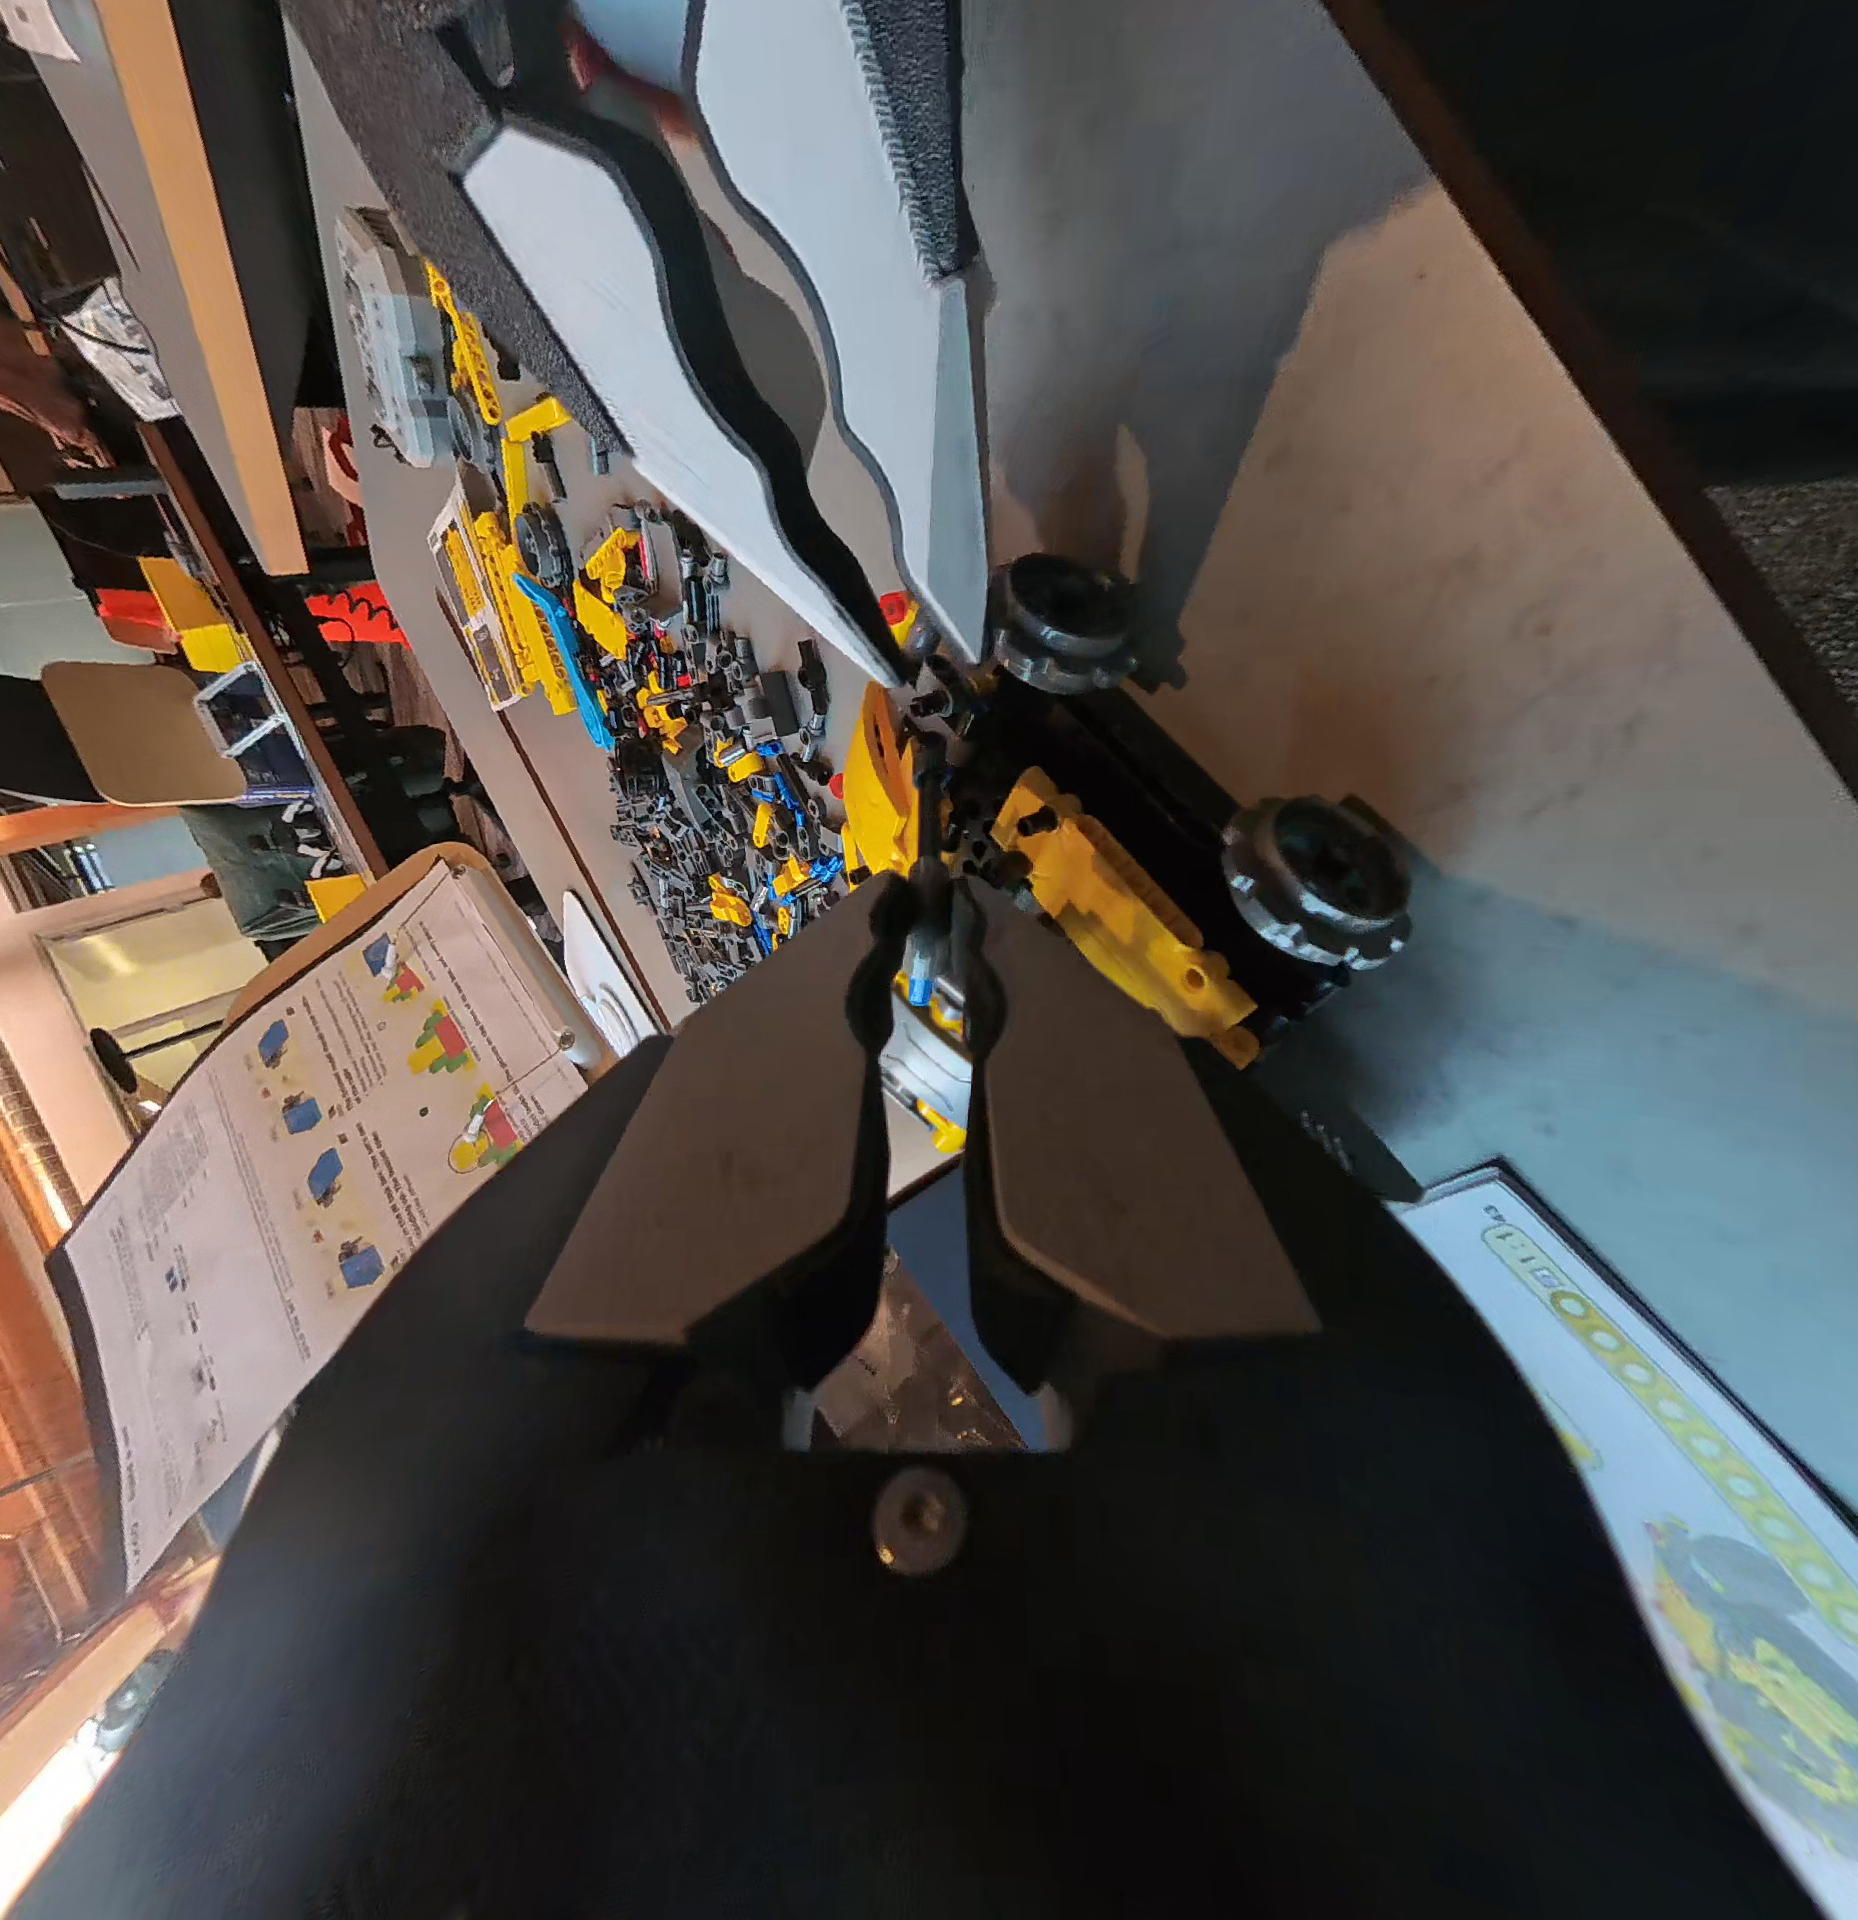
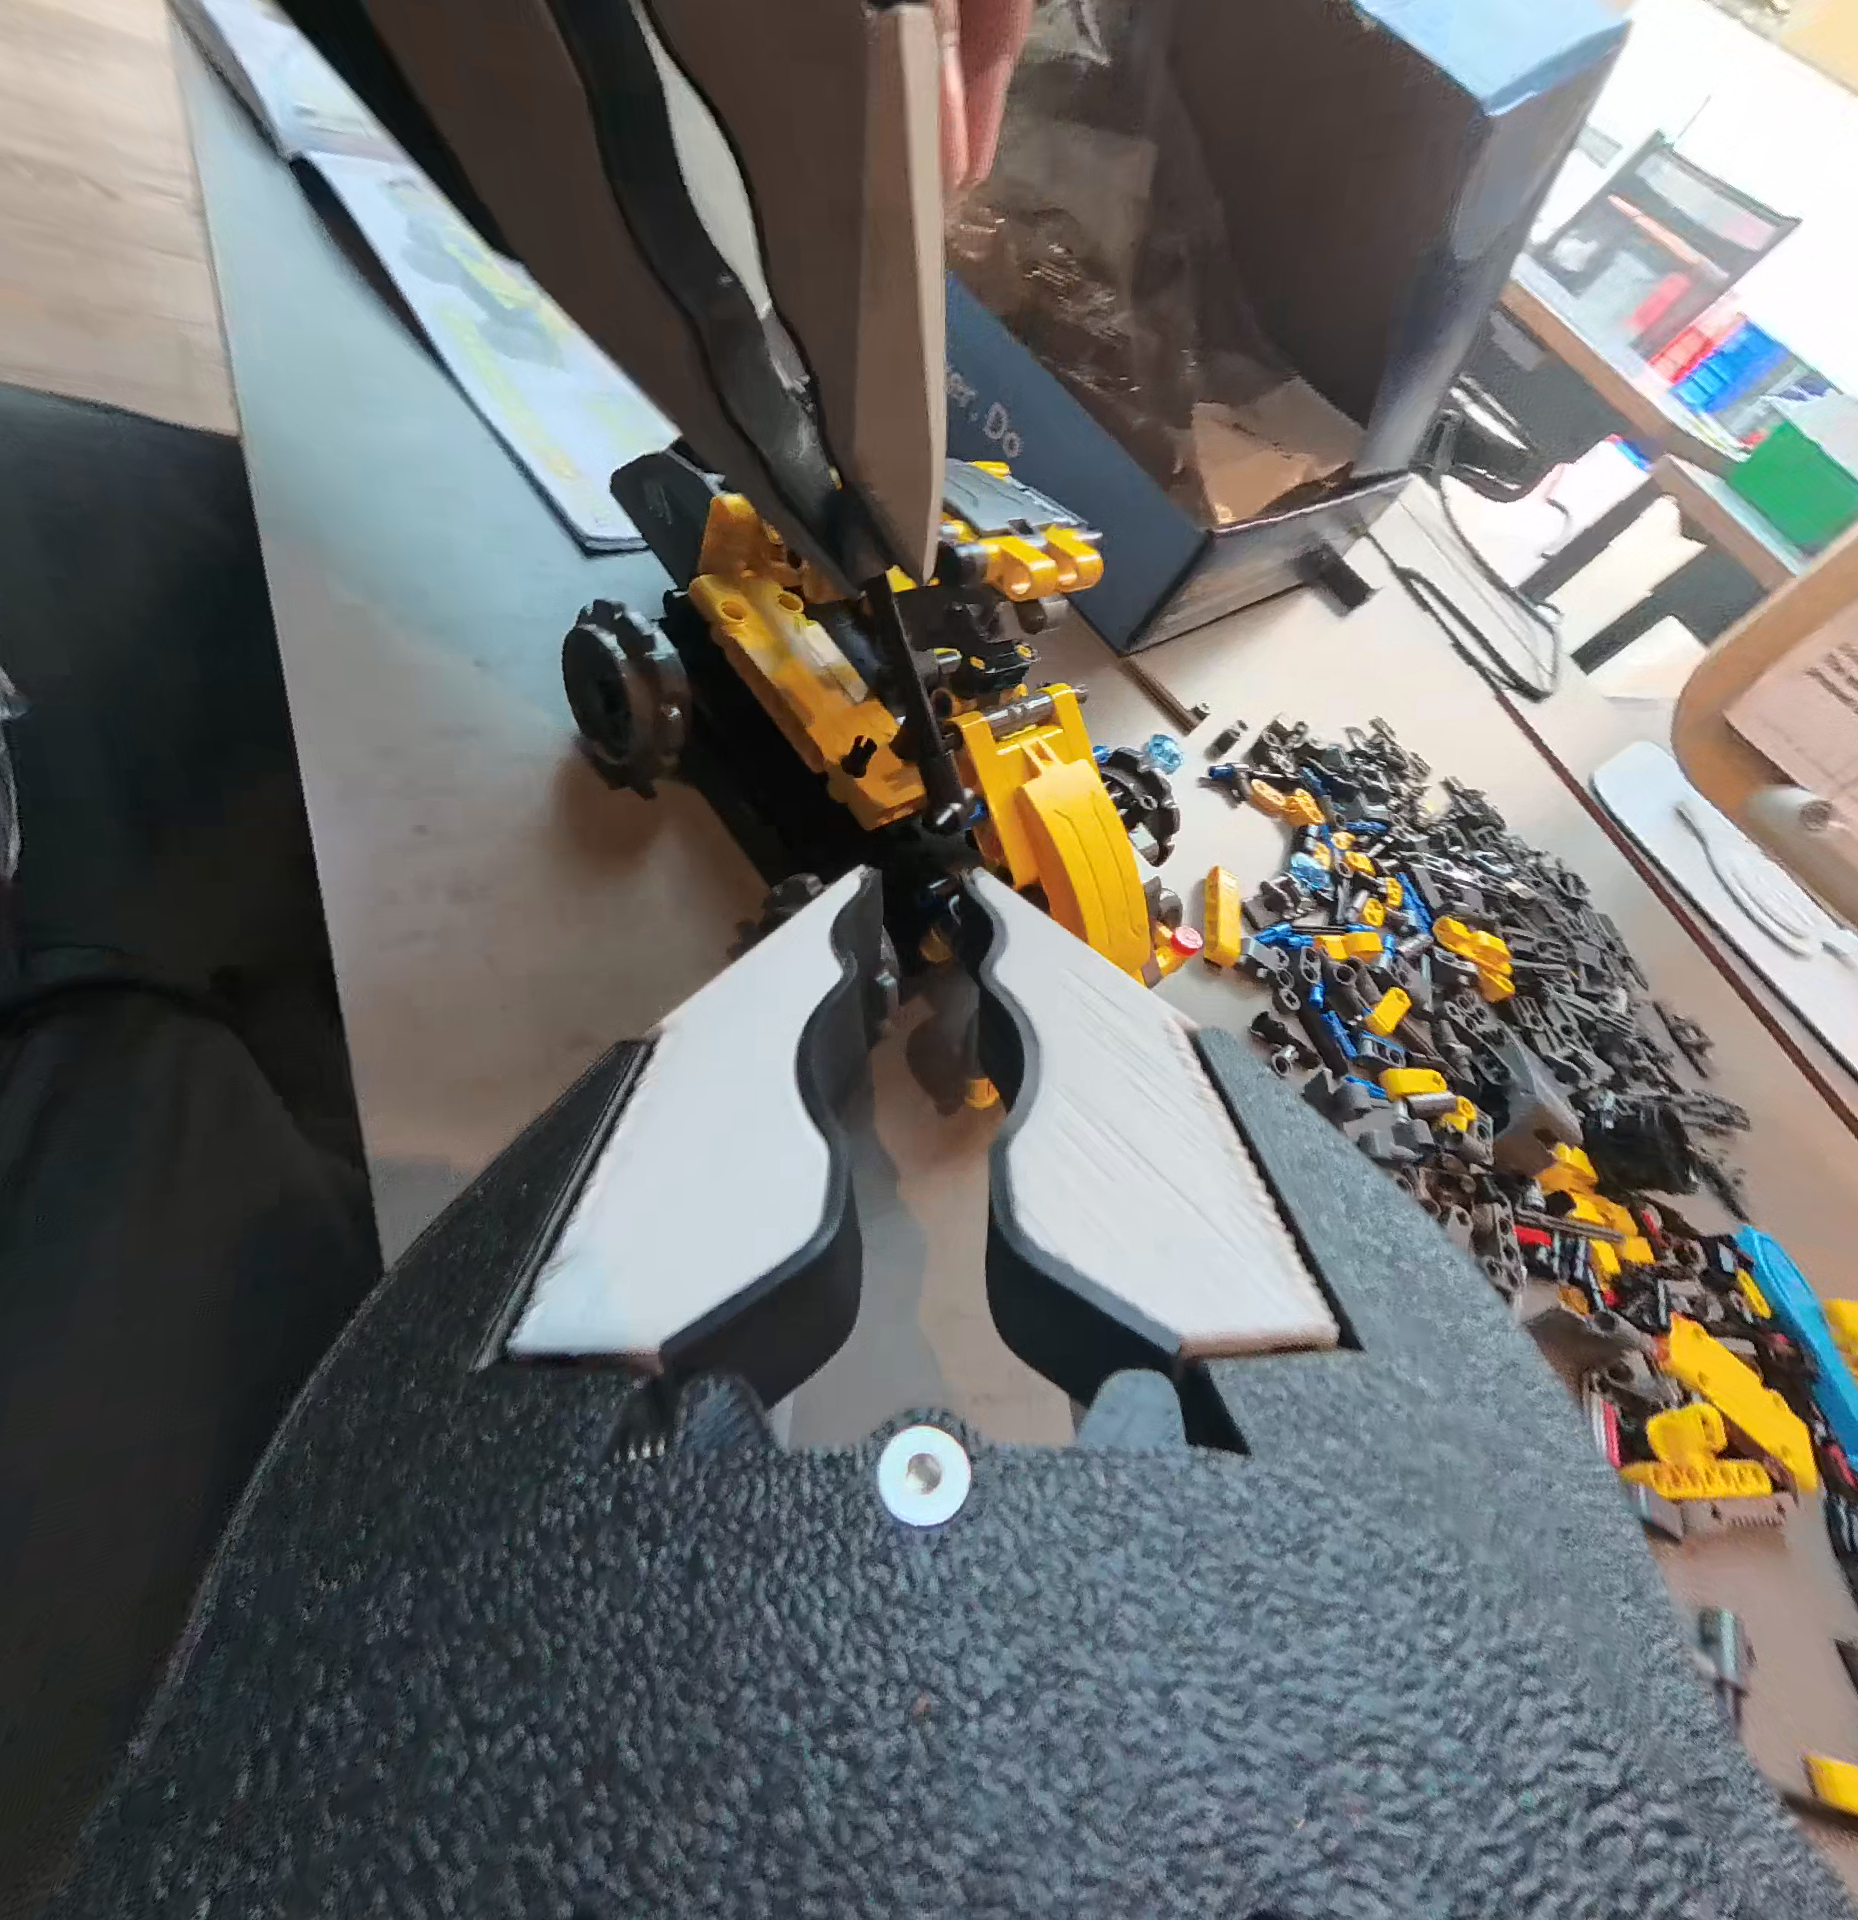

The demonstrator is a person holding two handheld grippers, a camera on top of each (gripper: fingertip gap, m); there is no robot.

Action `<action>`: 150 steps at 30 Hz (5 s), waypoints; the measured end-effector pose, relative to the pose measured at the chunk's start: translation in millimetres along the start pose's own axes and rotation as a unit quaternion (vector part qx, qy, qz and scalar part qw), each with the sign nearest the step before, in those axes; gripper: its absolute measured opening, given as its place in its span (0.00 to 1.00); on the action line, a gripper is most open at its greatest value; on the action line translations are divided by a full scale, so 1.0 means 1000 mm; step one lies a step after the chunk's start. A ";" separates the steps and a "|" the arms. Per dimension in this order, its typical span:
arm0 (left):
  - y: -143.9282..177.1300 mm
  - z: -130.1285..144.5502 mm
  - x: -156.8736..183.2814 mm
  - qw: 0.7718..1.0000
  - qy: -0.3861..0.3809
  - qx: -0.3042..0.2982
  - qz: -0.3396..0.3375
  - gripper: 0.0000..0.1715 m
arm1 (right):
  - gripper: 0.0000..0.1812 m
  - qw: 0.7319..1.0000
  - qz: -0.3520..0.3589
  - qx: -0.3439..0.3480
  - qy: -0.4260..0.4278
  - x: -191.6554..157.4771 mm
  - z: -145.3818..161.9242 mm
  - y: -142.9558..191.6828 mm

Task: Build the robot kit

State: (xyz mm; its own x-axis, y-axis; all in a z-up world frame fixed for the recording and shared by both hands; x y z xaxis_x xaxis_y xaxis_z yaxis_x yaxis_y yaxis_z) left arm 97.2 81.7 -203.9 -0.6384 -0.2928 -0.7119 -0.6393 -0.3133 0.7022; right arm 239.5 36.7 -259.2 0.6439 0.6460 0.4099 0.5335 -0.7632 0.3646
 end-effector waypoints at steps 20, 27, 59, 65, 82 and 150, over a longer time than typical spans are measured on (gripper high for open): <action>-0.009 0.006 -0.005 0.999 -0.041 -0.021 0.023 0.03 | 0.02 0.997 -0.043 -0.003 0.061 0.016 -0.003 -0.016; -0.007 0.005 0.001 0.999 -0.013 -0.030 -0.005 0.03 | 0.04 0.997 0.005 0.040 0.060 0.016 0.004 -0.010; 0.010 0.013 0.095 0.900 0.214 0.134 -0.356 0.03 | 0.04 0.954 0.290 -0.019 -0.069 0.079 0.030 0.011; 0.010 0.017 0.094 0.897 0.239 0.150 -0.339 0.02 | 0.04 0.947 0.310 -0.028 -0.080 0.083 0.032 0.014; 0.007 0.022 0.092 0.895 0.272 0.151 -0.320 0.03 | 0.03 0.944 0.317 -0.055 -0.068 0.083 0.035 0.009; 0.016 0.027 0.080 0.851 0.354 0.242 -0.303 0.02 | 0.02 0.946 0.319 -0.030 -0.055 0.080 0.028 0.012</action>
Point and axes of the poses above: each gripper's, where its closed fingertips meet, y back along the fingers, z out of its underside, x = y × z across the jaws, the point moved 9 cm from there along y, back along the fingers, and after that the axes turned 2 degrees about z, right-handed, at the moved point
